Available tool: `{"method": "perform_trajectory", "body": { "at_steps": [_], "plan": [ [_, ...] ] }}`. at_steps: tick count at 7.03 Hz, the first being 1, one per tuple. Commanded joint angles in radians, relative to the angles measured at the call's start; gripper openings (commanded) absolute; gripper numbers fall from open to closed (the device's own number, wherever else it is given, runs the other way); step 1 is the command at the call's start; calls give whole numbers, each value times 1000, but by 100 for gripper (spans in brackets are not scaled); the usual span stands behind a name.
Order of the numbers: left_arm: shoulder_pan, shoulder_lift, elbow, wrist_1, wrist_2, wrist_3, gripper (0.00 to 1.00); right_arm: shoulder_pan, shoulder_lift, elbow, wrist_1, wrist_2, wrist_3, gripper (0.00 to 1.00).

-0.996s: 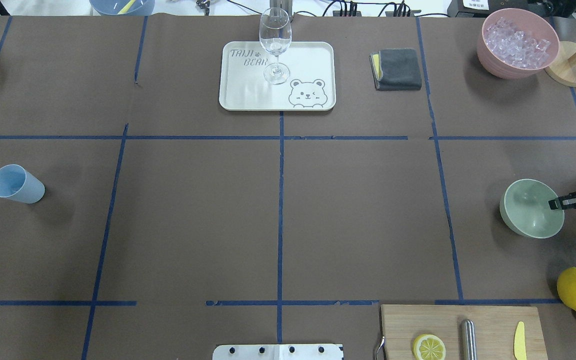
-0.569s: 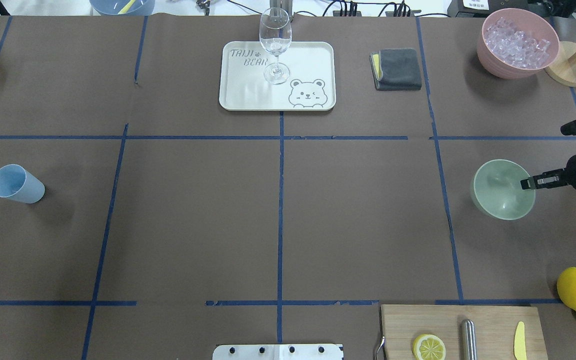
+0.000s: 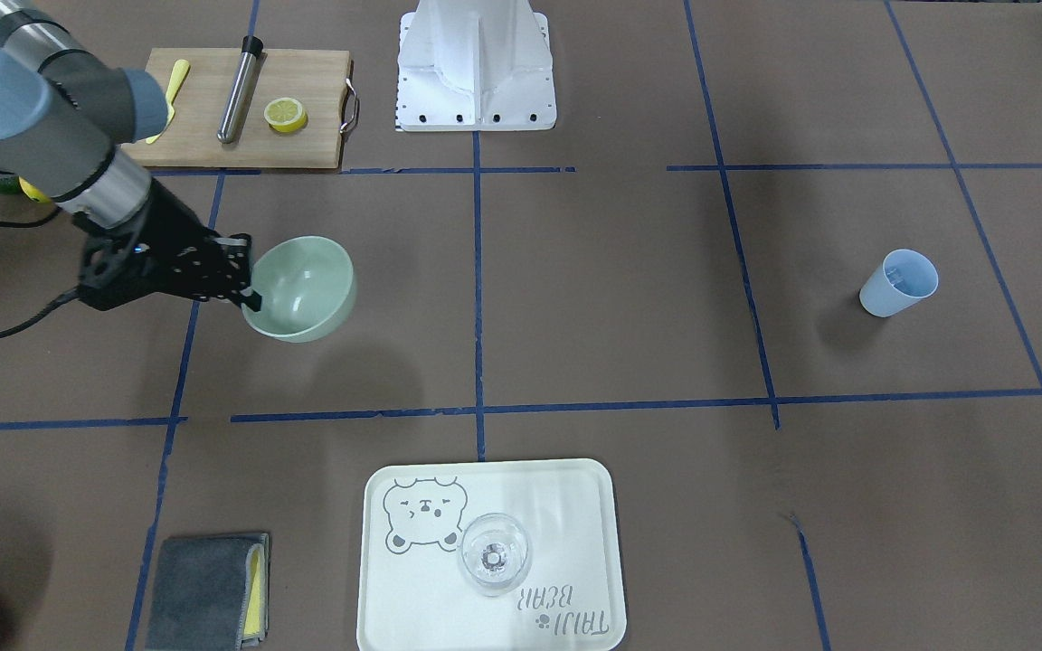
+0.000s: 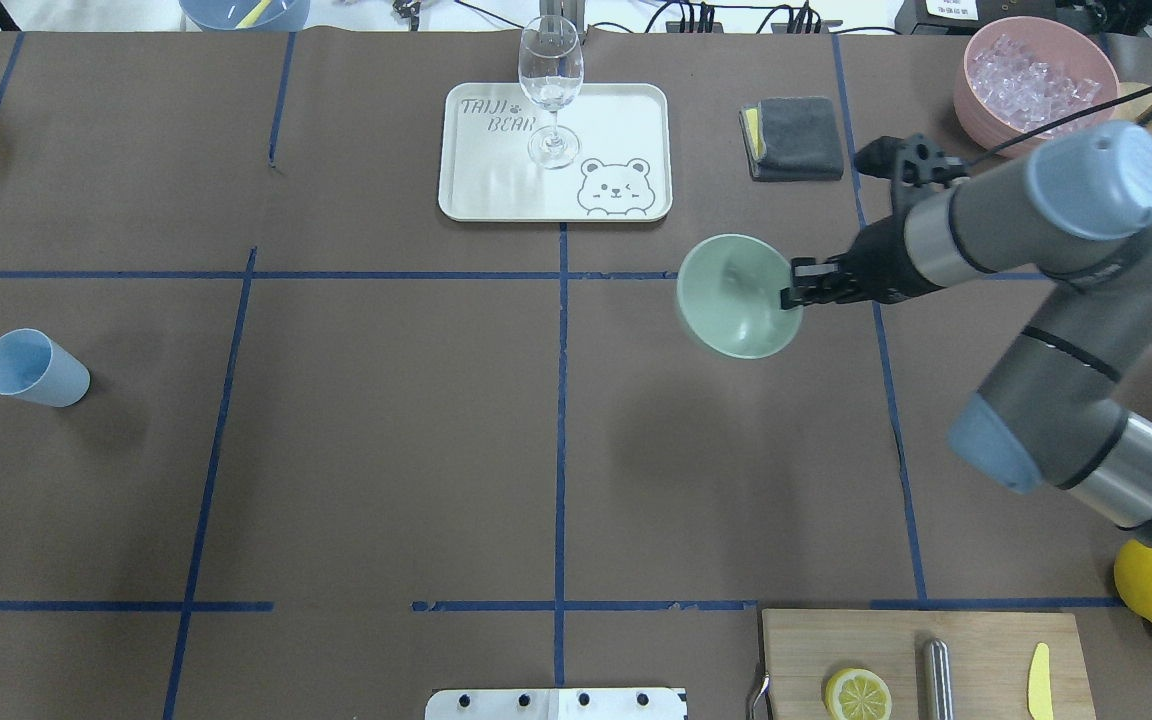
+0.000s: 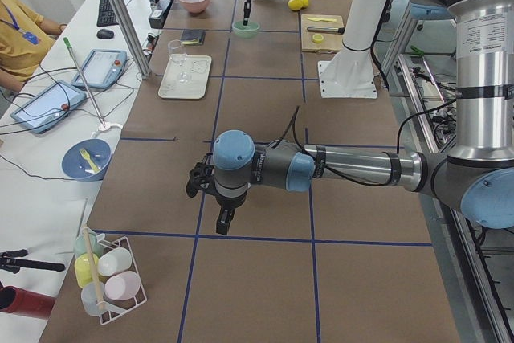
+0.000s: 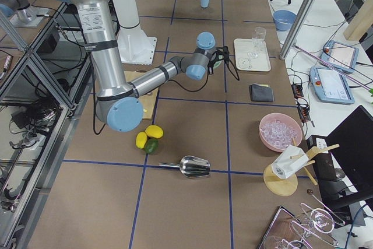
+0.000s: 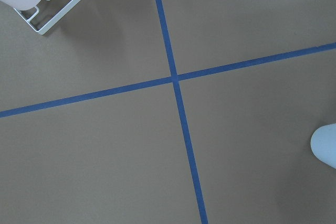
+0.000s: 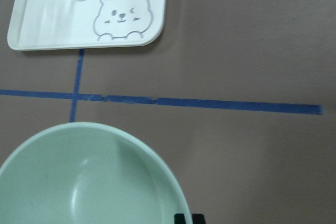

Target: Pour ice into bowl

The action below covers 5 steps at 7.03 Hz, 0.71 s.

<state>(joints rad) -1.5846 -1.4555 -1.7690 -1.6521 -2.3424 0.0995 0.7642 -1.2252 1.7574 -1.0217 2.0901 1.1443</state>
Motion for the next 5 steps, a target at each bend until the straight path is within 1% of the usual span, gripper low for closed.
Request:
{"method": "perform_trajectory", "body": {
  "at_steps": [1,2,3,4,5],
  "plan": [
    [0,0,-1,-1,0,-1,100,-158,294,-15,-383,-204,73,0],
    [0,0,-1,0,0,-3,100,-211,425,-66,-491,-228,131,0],
    [0,0,-1,0,0,-3,100,-259,564,-237,-491,-263,176,0],
    [0,1,-1,0,0,-3,100,-294,687,-400,-480,-321,195,0],
    [0,0,0,0,0,-3,100,-311,732,-498,-447,-334,199,0]
  ]
}}
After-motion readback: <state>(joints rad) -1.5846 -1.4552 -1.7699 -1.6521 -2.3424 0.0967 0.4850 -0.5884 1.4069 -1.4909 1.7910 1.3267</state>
